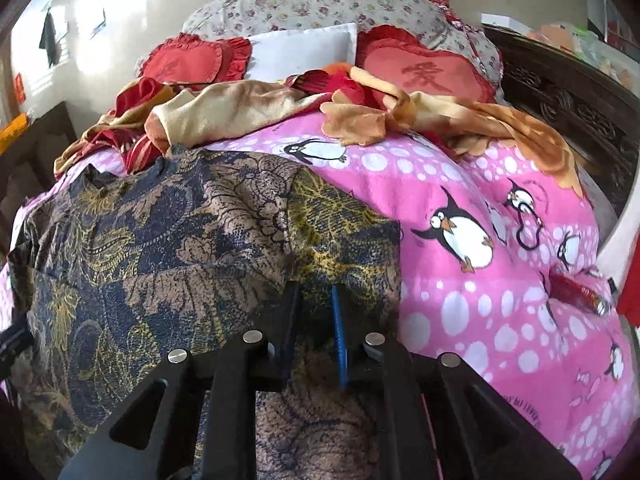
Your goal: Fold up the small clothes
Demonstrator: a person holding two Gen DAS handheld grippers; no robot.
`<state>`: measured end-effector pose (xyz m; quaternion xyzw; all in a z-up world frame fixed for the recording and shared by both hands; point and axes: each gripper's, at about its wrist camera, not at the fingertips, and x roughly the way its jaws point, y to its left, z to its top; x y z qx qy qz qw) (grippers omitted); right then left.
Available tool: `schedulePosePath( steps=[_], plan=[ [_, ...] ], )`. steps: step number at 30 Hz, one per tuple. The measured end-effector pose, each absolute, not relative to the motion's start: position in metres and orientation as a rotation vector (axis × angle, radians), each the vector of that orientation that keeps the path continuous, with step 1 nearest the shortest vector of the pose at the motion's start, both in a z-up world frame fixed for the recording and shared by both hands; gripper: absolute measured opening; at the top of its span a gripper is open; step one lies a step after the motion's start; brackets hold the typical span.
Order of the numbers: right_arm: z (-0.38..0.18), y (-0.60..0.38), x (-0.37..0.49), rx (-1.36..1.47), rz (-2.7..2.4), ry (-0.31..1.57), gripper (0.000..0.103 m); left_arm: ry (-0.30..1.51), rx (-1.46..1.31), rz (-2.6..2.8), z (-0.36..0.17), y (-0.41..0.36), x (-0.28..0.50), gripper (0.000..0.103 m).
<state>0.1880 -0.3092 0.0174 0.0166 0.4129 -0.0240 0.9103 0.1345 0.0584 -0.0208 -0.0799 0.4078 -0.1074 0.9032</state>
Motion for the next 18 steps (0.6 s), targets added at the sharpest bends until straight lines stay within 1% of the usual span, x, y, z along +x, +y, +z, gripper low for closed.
schedulePosePath(
  steps=[3, 4, 7, 9, 12, 13, 14, 15, 18],
  plan=[
    [0.035, -0.31, 0.182, 0.055, -0.04, 0.874, 0.025, 0.852, -0.128, -0.195, -0.005, 0.055, 0.128, 0.054],
    [0.047, -0.309, 0.169, 0.064, -0.028, 0.85, 0.025, 0.824, -0.129, -0.189, 0.007, 0.054, 0.116, 0.054],
    [0.067, -0.293, 0.127, 0.046, 0.025, 0.783, 0.025, 0.775, -0.111, -0.272, 0.023, 0.042, 0.088, 0.055],
    [0.059, -0.279, 0.101, 0.033, 0.046, 0.811, 0.025, 0.804, -0.093, -0.308, 0.015, 0.03, 0.08, 0.055],
    [0.024, -0.274, 0.095, 0.014, 0.002, 0.908, 0.025, 0.931, -0.085, -0.296, -0.024, 0.019, 0.09, 0.056],
    [0.004, -0.278, 0.098, 0.032, -0.018, 0.975, 0.025, 0.885, -0.071, -0.304, -0.025, 0.018, 0.088, 0.059],
    [-0.002, -0.282, 0.095, 0.071, -0.003, 0.94, 0.025, 0.893, -0.071, -0.316, -0.024, 0.017, 0.09, 0.063],
    [-0.002, -0.285, 0.092, 0.09, 0.006, 0.912, 0.025, 0.907, -0.075, -0.316, -0.023, 0.017, 0.091, 0.063],
    [0.01, -0.285, 0.092, 0.115, -0.009, 0.943, 0.026, 0.934, -0.087, -0.309, -0.011, 0.022, 0.092, 0.063]
  ],
)
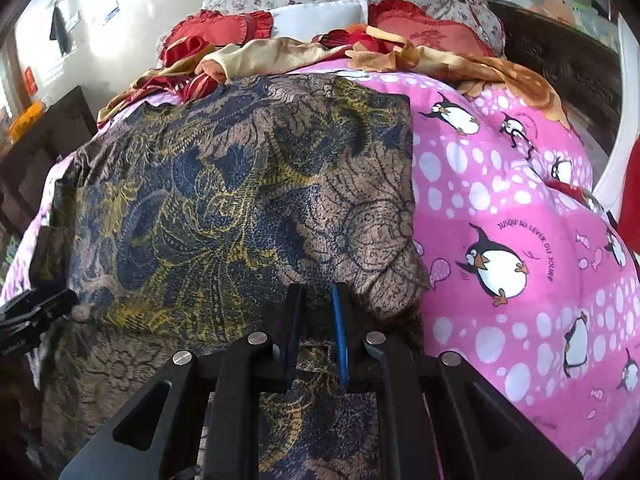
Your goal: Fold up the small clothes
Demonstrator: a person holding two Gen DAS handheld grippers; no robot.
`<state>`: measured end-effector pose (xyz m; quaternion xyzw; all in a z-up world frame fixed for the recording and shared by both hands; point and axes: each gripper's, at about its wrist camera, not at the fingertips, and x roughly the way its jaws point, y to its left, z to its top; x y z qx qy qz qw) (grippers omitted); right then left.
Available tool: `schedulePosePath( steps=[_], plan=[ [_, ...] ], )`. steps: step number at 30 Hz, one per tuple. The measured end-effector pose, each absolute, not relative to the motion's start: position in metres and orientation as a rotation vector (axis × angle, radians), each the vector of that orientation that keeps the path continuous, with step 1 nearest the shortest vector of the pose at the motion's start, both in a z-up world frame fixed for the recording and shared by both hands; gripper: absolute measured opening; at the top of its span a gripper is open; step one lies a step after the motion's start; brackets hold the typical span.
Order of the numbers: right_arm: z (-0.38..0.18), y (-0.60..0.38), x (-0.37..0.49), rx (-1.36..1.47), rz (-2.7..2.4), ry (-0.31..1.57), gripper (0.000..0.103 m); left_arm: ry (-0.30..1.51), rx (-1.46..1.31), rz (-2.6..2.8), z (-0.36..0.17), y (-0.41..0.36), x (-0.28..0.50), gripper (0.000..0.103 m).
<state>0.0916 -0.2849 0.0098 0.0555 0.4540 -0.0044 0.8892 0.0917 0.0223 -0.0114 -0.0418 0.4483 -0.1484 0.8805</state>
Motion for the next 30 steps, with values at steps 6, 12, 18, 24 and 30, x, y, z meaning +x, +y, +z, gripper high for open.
schedulePosePath(
  steps=[6, 12, 18, 24, 30],
  plan=[
    [0.045, -0.237, 0.072, 0.017, 0.047, 0.861, 0.028, 0.929, -0.101, -0.256, -0.005, 0.035, 0.085, 0.065],
    [-0.008, -0.188, 0.09, -0.078, 0.106, 0.927, 0.041, 0.95, -0.001, -0.254, -0.018, 0.016, 0.087, 0.077],
    [0.031, -0.188, 0.072, -0.002, 0.036, 0.885, 0.041, 0.924, 0.021, -0.194, -0.019, 0.005, 0.075, 0.09],
    [0.063, -0.172, 0.047, 0.045, -0.015, 0.864, 0.041, 0.898, 0.156, -0.142, -0.033, -0.017, 0.069, 0.103],
    [0.064, -0.16, 0.021, 0.079, -0.031, 0.89, 0.041, 0.909, 0.131, -0.154, -0.034, -0.013, 0.071, 0.103]
  ],
)
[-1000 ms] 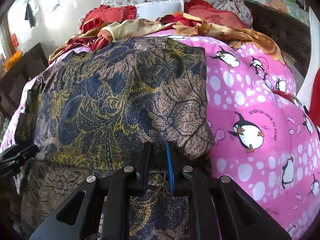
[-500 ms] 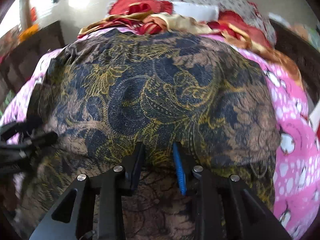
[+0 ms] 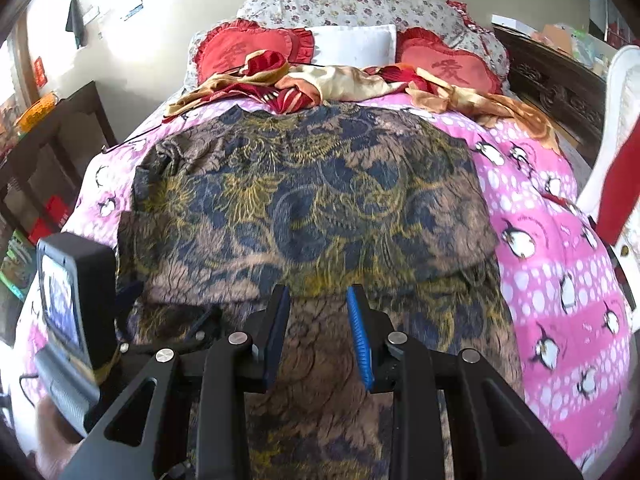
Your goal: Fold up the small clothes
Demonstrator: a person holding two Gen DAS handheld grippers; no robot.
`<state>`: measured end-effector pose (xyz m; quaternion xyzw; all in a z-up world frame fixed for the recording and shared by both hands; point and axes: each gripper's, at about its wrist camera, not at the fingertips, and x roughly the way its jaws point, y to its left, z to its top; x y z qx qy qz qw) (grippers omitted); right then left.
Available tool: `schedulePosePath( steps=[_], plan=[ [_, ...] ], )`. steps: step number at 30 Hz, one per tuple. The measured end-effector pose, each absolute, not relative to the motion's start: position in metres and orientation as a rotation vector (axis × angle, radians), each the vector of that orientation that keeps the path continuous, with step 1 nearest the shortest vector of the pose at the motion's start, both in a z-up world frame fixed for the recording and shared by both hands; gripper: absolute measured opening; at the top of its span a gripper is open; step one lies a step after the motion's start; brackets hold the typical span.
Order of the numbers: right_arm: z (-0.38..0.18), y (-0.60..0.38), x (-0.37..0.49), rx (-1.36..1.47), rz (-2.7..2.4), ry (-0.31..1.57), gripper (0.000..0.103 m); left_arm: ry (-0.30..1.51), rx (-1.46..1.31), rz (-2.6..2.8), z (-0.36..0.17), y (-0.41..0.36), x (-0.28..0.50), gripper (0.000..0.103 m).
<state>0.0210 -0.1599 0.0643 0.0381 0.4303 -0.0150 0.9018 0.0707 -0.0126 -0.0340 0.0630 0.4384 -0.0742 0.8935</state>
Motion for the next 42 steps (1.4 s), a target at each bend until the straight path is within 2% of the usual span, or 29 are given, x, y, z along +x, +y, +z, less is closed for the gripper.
schedulePosePath(
  steps=[12, 24, 31, 36, 42],
  plan=[
    [0.081, -0.146, -0.012, 0.004, -0.133, 0.825, 0.041, 0.911, 0.125, -0.155, -0.034, -0.013, 0.071, 0.103],
    [0.076, -0.153, -0.007, 0.005, -0.147, 0.833, 0.041, 0.911, 0.125, -0.154, -0.034, -0.013, 0.071, 0.103],
    [0.036, -0.179, -0.005, -0.016, -0.167, 0.916, 0.041, 0.911, 0.124, -0.154, -0.034, -0.014, 0.07, 0.103],
    [-0.003, -0.197, -0.009, -0.074, 0.001, 0.971, 0.041, 0.912, 0.124, -0.153, -0.034, -0.014, 0.07, 0.103],
    [-0.011, -0.209, -0.016, -0.018, 0.069, 0.922, 0.046, 0.912, 0.122, -0.155, -0.033, -0.015, 0.07, 0.103]
  ],
)
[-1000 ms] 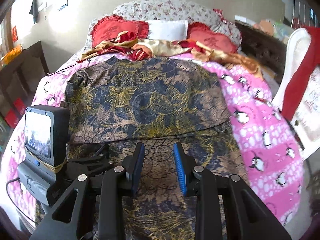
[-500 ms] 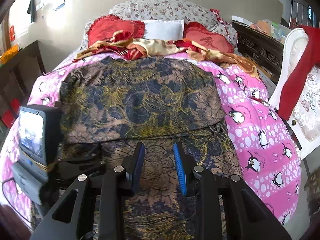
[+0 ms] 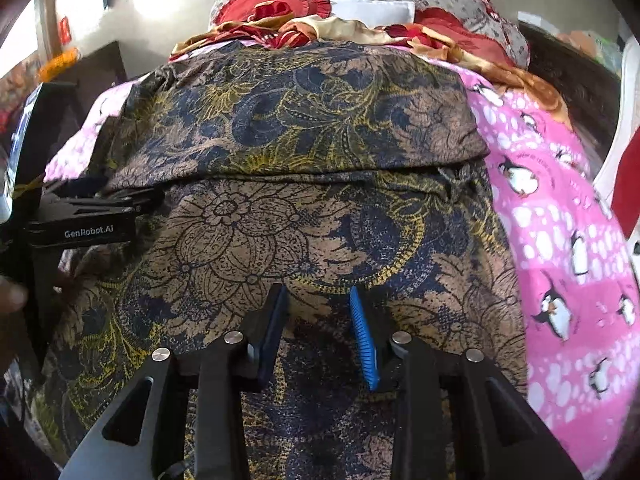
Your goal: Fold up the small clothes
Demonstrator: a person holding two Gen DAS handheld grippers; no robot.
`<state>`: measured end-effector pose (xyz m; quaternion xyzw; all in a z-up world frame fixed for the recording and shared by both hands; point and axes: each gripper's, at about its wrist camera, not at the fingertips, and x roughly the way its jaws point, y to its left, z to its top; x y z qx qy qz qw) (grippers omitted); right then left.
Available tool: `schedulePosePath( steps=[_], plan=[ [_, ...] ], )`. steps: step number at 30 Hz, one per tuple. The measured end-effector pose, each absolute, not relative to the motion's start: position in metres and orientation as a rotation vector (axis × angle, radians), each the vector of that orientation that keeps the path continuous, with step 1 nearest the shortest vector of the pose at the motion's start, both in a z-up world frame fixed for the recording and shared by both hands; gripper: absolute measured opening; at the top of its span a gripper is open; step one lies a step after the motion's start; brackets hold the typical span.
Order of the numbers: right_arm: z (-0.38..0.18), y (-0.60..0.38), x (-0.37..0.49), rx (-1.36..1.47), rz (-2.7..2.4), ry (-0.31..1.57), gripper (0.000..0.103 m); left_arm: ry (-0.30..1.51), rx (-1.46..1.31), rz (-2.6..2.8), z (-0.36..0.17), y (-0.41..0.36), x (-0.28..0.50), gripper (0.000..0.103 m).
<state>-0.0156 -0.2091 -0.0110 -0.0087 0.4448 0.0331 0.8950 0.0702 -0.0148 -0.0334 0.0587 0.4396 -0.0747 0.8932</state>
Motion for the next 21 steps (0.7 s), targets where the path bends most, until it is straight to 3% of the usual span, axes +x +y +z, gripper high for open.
schedulePosePath(
  steps=[8, 15, 21],
  plan=[
    [-0.012, -0.212, -0.015, 0.002, 0.081, 0.917, 0.049, 1.054, 0.143, -0.296, -0.014, 0.017, 0.057, 0.099],
    [-0.012, -0.214, -0.015, 0.008, 0.088, 0.918, 0.05, 1.057, 0.243, -0.297, 0.056, 0.13, -0.054, 0.099],
    [-0.011, -0.213, -0.013, 0.007, 0.089, 0.929, 0.051, 1.154, 0.072, -0.315, 0.053, 0.17, -0.117, 0.099]
  ],
)
